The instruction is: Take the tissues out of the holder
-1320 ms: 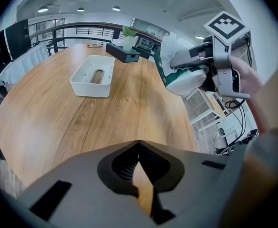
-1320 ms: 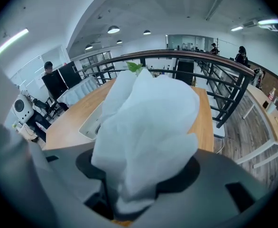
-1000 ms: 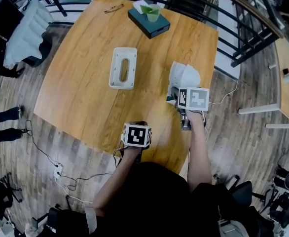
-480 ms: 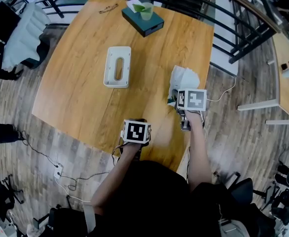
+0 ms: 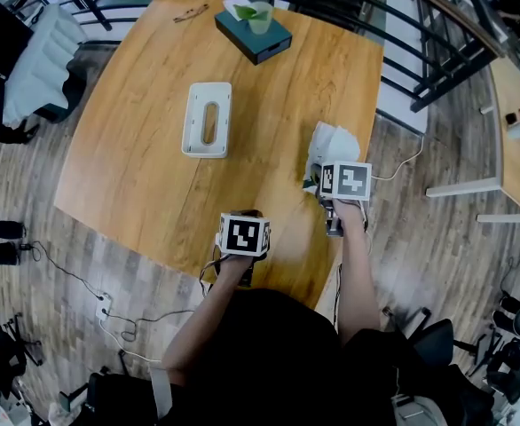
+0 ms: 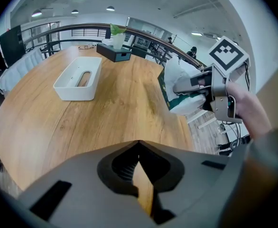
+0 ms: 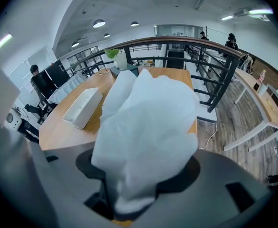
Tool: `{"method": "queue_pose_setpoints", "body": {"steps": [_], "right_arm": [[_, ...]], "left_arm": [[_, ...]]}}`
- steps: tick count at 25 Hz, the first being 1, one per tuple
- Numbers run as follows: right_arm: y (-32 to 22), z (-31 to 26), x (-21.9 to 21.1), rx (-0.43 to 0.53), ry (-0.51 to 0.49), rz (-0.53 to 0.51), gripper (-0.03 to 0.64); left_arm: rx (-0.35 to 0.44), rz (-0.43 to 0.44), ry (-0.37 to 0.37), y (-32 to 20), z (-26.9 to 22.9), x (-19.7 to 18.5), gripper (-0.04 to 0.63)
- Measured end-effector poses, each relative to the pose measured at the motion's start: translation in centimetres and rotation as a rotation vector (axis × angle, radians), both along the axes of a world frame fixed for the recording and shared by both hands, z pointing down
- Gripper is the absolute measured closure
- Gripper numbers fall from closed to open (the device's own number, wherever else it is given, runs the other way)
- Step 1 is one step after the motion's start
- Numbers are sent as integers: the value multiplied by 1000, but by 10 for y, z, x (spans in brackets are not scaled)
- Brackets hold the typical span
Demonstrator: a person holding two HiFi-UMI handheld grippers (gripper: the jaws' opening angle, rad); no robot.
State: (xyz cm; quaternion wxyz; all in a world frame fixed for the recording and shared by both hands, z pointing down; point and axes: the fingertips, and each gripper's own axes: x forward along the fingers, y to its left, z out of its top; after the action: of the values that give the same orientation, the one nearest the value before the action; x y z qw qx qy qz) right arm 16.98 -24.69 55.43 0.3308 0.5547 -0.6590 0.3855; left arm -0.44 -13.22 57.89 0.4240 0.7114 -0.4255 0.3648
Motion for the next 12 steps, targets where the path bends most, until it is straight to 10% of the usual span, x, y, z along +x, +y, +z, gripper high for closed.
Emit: {"method": "queue_pose_setpoints", "body": {"steps": [12], "right_arm": [[1, 18, 3, -21, 0, 1, 333]], "left_arm": [[-33, -23, 3, 2, 10, -2, 588]]}}
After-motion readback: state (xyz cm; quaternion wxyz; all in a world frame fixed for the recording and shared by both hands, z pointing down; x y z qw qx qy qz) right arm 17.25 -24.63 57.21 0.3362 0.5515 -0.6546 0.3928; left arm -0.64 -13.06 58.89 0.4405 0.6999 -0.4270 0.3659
